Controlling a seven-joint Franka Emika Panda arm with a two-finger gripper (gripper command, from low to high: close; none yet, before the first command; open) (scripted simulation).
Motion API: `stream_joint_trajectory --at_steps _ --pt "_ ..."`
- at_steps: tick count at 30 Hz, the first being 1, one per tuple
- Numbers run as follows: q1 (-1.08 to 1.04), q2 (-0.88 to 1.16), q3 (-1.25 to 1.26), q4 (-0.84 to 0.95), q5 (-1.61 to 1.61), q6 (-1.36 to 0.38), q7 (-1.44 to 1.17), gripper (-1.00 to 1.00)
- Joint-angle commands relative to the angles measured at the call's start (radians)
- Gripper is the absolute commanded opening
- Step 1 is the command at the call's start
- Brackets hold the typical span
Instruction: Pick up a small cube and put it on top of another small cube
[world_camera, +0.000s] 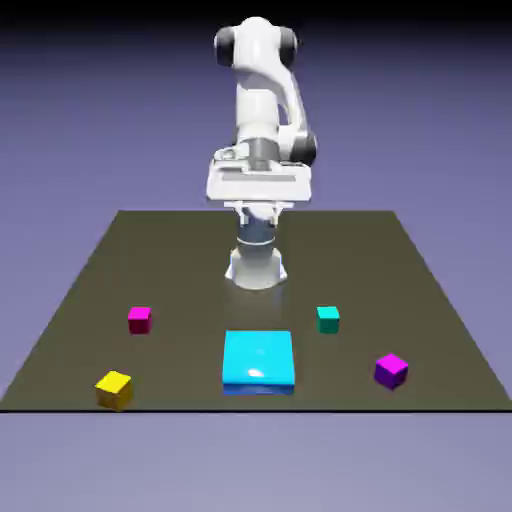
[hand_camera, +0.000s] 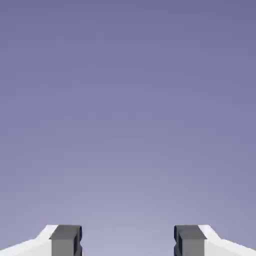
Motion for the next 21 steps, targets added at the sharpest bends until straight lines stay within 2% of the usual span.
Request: stream_joint_trajectory --at_steps 1,21 --pt "0.005 0.036 -0.019 0.021 0.000 -0.033 -0.015 0.00" --pt "0.096 0.761 -0.398 0.439 0.005 -0.684 -0.321 0.00"
